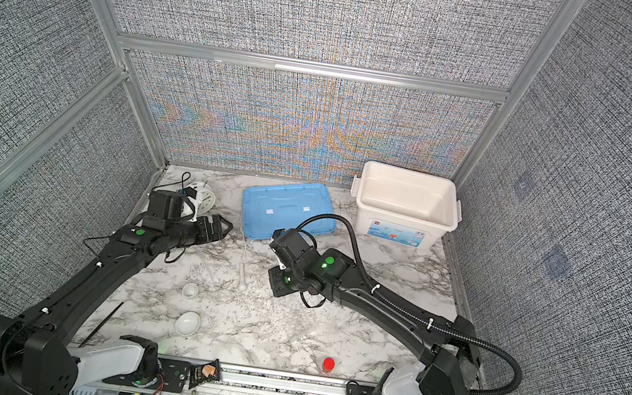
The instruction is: Organize the chemistry lab equipment
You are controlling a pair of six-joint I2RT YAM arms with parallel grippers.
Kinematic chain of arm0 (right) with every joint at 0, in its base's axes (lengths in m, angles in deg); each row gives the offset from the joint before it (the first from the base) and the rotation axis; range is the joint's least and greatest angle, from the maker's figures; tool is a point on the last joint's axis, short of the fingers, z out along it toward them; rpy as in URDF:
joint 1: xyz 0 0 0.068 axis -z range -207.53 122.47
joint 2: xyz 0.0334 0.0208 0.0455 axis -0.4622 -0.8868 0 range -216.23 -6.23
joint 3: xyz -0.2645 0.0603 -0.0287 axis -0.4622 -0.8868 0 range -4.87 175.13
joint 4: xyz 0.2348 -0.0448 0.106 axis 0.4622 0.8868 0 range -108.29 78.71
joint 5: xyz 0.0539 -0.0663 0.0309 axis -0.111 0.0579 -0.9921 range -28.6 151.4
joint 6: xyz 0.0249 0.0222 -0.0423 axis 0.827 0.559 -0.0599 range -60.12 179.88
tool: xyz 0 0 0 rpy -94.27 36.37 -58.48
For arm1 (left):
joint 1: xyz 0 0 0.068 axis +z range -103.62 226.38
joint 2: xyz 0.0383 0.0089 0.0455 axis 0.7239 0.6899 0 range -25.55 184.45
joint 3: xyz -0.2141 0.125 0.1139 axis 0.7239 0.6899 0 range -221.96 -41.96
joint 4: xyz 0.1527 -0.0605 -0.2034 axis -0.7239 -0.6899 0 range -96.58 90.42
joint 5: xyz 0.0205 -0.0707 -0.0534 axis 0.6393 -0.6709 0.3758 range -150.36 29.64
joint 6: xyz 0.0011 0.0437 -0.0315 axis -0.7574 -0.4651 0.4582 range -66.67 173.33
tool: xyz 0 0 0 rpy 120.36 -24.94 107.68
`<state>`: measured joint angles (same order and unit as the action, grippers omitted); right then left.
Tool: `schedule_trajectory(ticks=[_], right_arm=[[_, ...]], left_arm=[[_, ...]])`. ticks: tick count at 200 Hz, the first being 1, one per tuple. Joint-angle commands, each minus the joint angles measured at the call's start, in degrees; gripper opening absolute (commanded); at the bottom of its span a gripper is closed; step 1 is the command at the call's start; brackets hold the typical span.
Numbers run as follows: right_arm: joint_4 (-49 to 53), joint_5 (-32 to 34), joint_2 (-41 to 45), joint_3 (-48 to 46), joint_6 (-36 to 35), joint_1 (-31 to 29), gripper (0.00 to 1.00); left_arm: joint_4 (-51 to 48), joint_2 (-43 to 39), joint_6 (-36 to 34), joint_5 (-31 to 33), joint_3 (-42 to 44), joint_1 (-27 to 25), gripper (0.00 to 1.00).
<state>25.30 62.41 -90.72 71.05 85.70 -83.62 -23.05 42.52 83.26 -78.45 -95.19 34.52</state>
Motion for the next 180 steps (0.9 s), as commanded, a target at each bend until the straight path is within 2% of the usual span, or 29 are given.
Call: schedule_trajectory(ticks=[1, 119, 180], right_arm=[[1.7, 0.8, 0.2, -0.1, 0.8, 0.2, 0.27], [3.1, 2.5, -1.2, 2.3, 1.3, 0.6, 0.25], [-0.1, -0.9, 0.9, 3.3, 1.0, 0.6, 0.30]], left_arm=[[0.4, 0.0, -0.3, -0.4, 0.0, 0.0, 0.99], [0.6, 0.0, -0.3, -0.5, -0.1, 0.0, 0.99], [1.0, 0.6, -0.4, -0.8, -0.5, 0.0, 0.99]])
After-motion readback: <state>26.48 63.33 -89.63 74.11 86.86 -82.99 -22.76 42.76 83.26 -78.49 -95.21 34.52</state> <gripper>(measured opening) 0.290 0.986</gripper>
